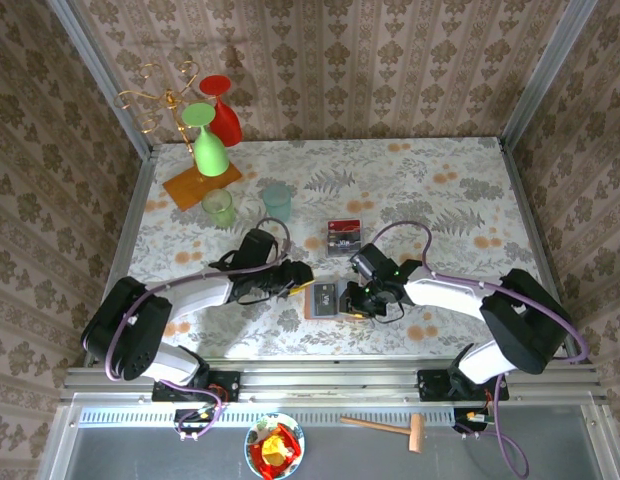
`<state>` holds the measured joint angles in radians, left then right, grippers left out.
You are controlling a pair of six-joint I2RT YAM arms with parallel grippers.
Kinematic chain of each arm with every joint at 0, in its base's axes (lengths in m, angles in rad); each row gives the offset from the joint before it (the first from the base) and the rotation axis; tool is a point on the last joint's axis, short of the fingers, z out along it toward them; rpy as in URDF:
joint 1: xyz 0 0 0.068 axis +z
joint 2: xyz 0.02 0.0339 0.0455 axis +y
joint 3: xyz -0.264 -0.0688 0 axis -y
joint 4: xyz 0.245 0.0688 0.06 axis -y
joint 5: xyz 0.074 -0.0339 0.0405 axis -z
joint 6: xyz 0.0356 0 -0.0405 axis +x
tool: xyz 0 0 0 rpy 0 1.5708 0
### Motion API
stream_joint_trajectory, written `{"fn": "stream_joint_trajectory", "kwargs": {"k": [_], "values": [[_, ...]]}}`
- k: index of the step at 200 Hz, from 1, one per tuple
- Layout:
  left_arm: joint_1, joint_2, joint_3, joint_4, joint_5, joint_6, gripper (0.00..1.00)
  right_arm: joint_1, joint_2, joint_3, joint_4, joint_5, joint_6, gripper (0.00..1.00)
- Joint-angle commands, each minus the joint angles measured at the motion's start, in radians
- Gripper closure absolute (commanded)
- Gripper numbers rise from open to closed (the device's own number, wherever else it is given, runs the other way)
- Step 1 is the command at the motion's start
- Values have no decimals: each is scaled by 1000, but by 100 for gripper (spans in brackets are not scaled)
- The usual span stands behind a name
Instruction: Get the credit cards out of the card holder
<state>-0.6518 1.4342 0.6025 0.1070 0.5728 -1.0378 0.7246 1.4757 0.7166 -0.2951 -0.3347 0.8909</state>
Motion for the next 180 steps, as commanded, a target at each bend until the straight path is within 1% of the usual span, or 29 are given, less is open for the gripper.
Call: {"fn": "stream_joint_trajectory", "kwargs": {"k": [1, 50, 65, 93, 109, 155, 180], "values": [[-26, 21, -10, 33, -24, -20, 60, 2, -46, 47, -17, -22, 9, 73], [-71, 77, -8, 84, -38, -41, 63, -4, -55, 93, -37, -8, 3, 73], [-79, 94, -9, 98, -39, -47, 66, -11, -41, 95, -27, -4, 6, 73], [-91, 122, -10, 120, -35, -54, 73, -29, -27, 84, 7, 5, 21, 78], [-96, 135, -10, 126, -33, -54, 75, -44, -11, 75, 42, -17, 28, 79], [-97, 151, -23, 122, -37, -47, 77, -54, 82, 96, 94, -78, 16, 80], [-95, 160, -24, 106, -43, -32, 77, -56, 122, 102, 72, -53, -6, 80]]}}
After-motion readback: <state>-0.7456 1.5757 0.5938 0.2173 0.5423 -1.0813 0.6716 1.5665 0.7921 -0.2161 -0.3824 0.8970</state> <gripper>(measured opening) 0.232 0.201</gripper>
